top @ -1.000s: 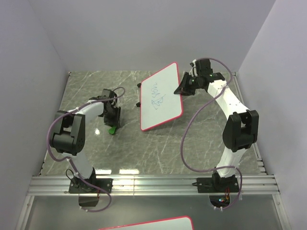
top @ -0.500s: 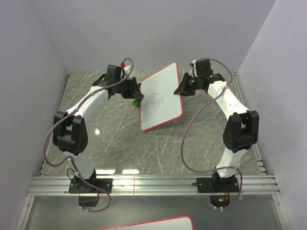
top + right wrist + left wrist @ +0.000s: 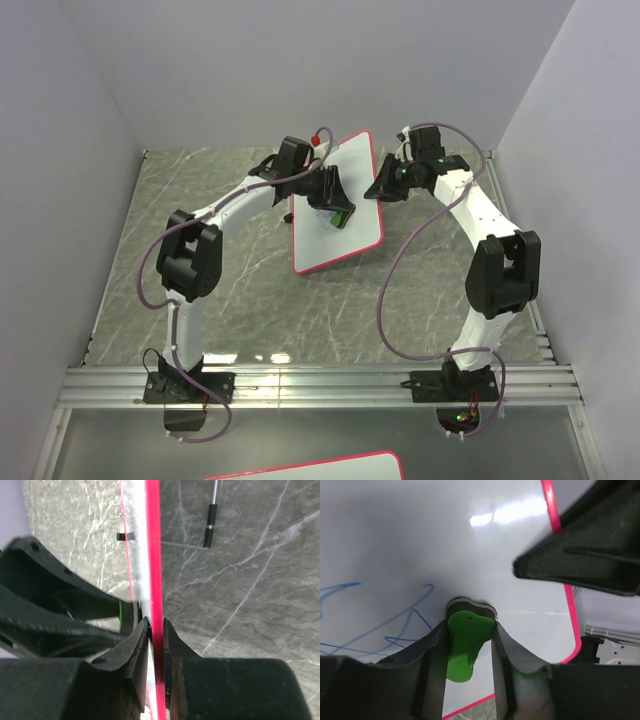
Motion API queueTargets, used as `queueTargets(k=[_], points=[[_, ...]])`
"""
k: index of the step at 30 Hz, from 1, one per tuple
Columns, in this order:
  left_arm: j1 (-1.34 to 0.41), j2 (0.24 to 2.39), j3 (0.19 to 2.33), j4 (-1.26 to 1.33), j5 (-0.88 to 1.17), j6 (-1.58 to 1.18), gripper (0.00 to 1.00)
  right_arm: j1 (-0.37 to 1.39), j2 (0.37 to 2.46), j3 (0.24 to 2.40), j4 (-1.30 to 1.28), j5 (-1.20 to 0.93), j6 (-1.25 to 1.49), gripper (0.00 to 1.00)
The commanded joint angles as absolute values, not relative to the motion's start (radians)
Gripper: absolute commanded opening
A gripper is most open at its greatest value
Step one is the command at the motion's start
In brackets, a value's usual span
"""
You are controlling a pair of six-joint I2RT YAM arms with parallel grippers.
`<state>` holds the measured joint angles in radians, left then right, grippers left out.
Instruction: Erase the whiteboard
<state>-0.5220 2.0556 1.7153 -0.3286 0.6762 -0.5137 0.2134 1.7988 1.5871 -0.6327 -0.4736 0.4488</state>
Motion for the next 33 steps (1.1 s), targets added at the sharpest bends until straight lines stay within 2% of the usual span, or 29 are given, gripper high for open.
queueTargets(k=[1,19,27,33], points=[[-0.517,2.111,1.776,-0.353,0.632,-0.512,0.00,0.230,1.759,1.557,-0.719,-0.416,0.402,0.00],[-0.411,2.111,1.534,-0.290,0.529,-0.494,0.00,0.232,1.775,1.603,-0.721,-0.430,0.417,0.00],[-0.506,2.043,1.640,-0.368,0.661,-0.445,0.00,0.232,1.779,1.603,-0.703,-0.433,0.425,0.00],[-0.563,1.954,1.510,-0.276,0.793,-0.460,0.00,0.229,1.793,1.611,-0.696,-0.425,0.425,0.00]])
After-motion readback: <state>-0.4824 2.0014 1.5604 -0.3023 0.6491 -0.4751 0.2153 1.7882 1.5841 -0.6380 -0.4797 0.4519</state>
